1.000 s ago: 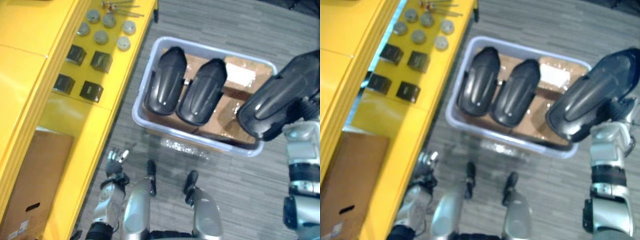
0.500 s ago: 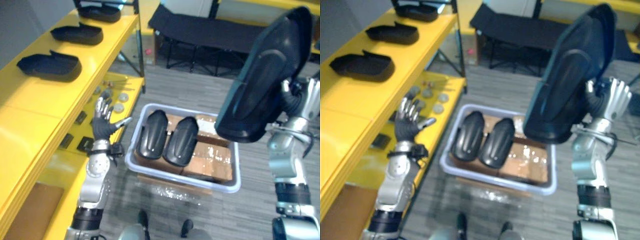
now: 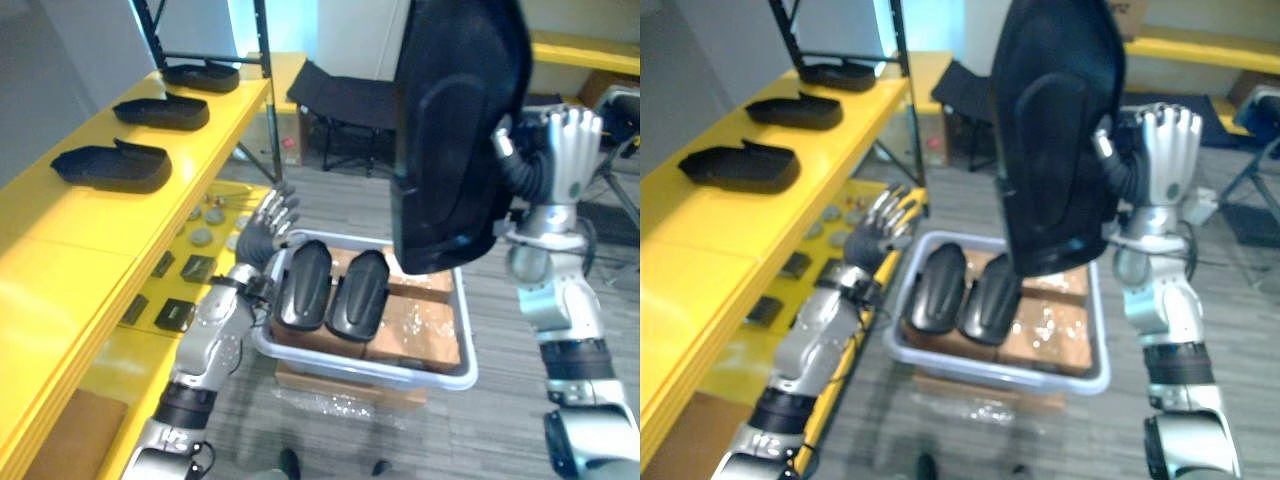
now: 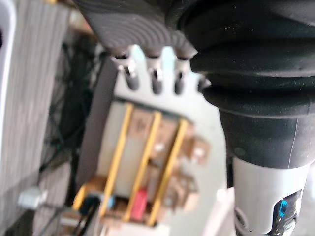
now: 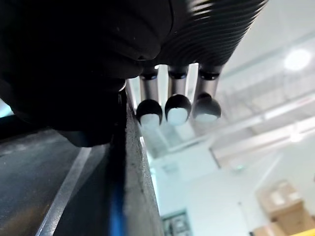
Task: Walk over and take plastic housings, then place them on the shelf
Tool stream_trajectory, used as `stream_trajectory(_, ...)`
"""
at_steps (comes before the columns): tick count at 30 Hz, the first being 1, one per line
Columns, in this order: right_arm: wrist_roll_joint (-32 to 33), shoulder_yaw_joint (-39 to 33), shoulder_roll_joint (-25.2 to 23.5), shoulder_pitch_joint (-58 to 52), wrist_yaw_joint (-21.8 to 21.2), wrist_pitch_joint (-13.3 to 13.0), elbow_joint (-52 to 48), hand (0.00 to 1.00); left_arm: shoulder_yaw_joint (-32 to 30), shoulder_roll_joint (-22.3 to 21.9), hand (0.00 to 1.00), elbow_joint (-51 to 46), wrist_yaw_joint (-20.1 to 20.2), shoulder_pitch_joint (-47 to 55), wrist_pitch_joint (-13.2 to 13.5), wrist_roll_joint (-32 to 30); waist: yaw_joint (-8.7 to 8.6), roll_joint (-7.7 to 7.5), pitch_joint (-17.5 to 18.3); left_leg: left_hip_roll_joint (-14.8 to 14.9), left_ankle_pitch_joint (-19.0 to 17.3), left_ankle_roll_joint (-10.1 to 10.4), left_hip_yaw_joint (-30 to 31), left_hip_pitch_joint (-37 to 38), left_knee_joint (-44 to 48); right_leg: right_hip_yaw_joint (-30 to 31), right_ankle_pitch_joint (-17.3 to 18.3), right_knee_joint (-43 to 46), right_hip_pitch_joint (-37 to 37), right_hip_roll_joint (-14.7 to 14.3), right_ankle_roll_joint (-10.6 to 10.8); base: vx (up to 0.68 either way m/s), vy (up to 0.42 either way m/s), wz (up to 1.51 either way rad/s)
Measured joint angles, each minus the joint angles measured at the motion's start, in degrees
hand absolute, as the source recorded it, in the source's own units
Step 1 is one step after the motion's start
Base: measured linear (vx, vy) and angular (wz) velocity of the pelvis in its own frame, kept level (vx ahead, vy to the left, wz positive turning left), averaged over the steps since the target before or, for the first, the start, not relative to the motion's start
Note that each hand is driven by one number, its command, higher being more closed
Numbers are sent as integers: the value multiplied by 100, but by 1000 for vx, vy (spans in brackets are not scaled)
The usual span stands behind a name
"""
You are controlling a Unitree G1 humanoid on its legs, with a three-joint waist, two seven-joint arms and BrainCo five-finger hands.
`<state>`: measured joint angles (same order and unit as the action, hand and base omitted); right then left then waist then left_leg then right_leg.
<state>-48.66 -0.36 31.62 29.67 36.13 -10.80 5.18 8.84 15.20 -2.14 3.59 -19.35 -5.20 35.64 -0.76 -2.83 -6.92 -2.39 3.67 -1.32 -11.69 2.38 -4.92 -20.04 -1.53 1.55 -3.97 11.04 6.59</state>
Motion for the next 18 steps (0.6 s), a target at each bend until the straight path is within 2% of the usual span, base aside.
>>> stream_trajectory(4, -51, 198, -17, 136, -14, -27, 20, 100, 130, -14, 0, 1, 170, -156, -75, 280, 0, 23, 14, -17, 47, -18, -1, -3, -2, -3, -37, -27, -4, 7, 2, -19, 32, 0)
stream_trajectory(9, -55, 488, -118, 193, -148, -34, 237, 100, 173, -224, 0, 210, 229, -162, -75, 414, 5, 157, 187, -25, 93, -17, 9, -51, -6, -15, -134, -208, -31, -14, -3, 0, 0, 0)
stream_trajectory(13, -54, 714, -248, 193, -232, -4, 393, 100, 522, -221, 0, 408, 267, -163, -77, 436, 10, 159, 245, 6, 108, 4, 7, -53, -8, -14, -193, -311, -67, -41, -31, 0, 0, 0)
stream_trajectory(18, -50, 974, -410, 198, -250, 108, 669, 100, 664, -228, 0, 445, 402, -164, -77, 437, 14, 141, 262, 25, 140, 6, 17, -45, -11, -19, -216, -335, -92, -47, -42, 0, 0, 0)
